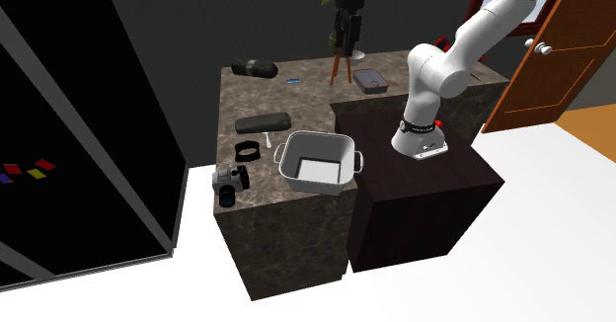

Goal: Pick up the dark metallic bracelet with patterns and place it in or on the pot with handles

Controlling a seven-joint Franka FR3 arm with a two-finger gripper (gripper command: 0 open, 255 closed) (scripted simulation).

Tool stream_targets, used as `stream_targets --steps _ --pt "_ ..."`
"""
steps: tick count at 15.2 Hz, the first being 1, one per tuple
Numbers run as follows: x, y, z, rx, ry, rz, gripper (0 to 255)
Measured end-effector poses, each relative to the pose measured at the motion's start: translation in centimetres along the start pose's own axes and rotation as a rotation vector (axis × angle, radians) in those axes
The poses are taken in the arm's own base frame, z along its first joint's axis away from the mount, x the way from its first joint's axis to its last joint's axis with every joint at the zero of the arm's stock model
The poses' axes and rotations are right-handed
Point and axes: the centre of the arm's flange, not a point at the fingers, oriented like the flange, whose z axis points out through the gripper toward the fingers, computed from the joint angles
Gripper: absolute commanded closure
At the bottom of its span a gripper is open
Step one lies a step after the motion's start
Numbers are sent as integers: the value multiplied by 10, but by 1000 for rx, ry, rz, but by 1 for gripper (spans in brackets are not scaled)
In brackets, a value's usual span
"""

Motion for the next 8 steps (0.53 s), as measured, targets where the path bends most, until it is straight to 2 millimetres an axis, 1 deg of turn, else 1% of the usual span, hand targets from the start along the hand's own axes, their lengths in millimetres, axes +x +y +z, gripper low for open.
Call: stream_targets --steps 1,2,3,6,7,8 --pt "0 0 0 0 0 0 0" --pt "4 1 6 -1 -1 0 0" --pt "8 3 14 -3 -2 -1 0" --pt "30 11 42 -9 -3 -2 0" --pt "35 12 56 -11 -4 -3 0" --pt "43 14 64 -14 -4 -4 0"
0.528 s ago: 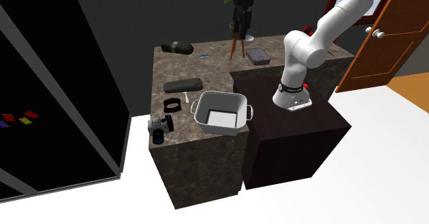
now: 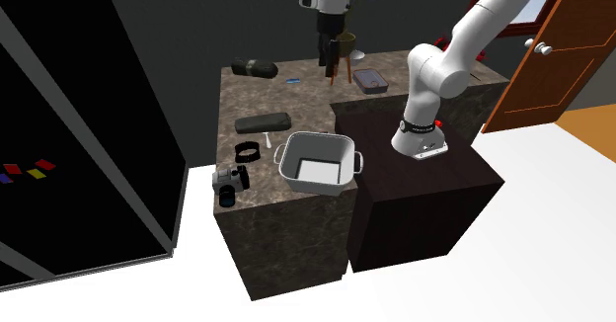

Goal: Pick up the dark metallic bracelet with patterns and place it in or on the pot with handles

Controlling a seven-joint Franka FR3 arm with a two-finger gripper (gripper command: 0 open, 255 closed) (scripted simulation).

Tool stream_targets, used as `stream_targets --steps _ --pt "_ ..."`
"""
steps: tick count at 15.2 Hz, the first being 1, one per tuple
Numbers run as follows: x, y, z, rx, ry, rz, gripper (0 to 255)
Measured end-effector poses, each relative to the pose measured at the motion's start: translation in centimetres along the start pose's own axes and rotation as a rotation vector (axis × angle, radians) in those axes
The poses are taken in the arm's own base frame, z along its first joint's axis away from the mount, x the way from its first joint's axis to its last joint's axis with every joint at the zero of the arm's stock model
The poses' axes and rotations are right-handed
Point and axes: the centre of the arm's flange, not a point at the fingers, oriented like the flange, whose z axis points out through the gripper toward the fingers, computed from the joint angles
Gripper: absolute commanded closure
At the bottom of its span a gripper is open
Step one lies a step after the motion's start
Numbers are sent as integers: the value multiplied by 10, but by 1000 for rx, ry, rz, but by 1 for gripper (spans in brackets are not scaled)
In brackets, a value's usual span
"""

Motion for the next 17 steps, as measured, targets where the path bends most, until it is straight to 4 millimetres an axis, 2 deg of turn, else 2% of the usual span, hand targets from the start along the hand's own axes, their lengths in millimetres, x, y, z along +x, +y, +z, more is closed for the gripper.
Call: stream_targets --steps 2,12,17 --pt "19 4 20 -4 -1 -1 0" --pt "84 37 128 -28 -4 -7 0" --pt "125 53 181 -40 -4 -10 0"
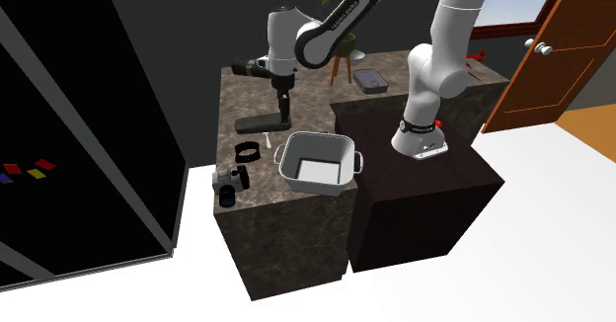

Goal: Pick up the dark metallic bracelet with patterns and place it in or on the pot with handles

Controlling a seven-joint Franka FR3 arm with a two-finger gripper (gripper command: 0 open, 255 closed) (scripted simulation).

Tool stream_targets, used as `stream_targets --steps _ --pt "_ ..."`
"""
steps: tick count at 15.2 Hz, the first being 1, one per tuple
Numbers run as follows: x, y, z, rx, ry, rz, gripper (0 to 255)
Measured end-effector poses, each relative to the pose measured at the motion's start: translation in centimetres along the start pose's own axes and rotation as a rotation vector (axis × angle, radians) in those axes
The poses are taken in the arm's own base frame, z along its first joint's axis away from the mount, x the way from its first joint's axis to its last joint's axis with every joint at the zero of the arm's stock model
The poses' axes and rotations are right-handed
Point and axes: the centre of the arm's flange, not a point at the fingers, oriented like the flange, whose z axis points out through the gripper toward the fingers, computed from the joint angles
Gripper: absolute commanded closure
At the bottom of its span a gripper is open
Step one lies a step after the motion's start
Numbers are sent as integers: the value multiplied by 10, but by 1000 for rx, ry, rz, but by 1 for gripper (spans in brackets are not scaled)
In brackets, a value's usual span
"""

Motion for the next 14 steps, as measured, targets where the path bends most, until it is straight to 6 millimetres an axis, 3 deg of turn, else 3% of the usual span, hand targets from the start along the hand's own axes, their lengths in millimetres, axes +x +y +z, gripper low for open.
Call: stream_targets --steps 9,14 --pt "64 25 88 -21 -2 -6 0" --pt "100 38 146 -33 -4 -9 0"
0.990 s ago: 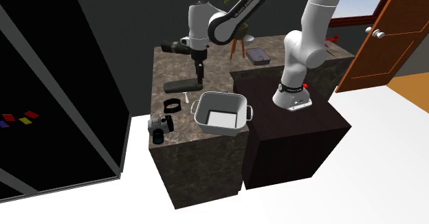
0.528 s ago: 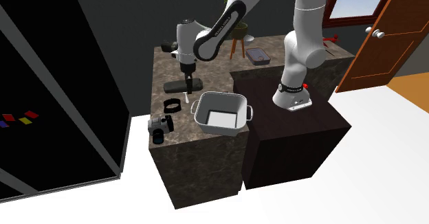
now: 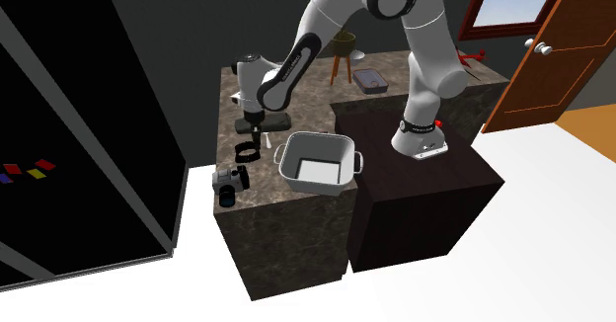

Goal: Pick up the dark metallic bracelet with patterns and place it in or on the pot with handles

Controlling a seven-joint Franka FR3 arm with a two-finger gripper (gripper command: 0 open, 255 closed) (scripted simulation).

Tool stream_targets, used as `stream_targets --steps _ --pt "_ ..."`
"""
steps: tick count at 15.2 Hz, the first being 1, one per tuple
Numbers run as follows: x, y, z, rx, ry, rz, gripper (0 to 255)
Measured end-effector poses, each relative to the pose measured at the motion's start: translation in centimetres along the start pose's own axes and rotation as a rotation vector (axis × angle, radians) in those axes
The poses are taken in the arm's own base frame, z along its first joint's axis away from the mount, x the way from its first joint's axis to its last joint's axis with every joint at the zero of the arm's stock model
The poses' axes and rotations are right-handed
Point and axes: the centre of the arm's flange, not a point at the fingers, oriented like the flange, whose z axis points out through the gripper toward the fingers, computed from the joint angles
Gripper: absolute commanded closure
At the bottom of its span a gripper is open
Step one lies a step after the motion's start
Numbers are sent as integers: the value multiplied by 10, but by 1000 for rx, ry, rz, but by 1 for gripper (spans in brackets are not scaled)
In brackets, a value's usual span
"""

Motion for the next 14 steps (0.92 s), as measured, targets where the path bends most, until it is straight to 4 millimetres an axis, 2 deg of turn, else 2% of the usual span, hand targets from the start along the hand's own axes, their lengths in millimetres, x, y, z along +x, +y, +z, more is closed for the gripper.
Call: stream_targets --steps 4,6,10,14 --pt "31 11 43 -9 -1 -2 0" --pt "39 15 59 -12 -1 -3 0" --pt "42 16 83 -13 -1 -3 0" --pt "41 17 99 -13 -2 -3 0"
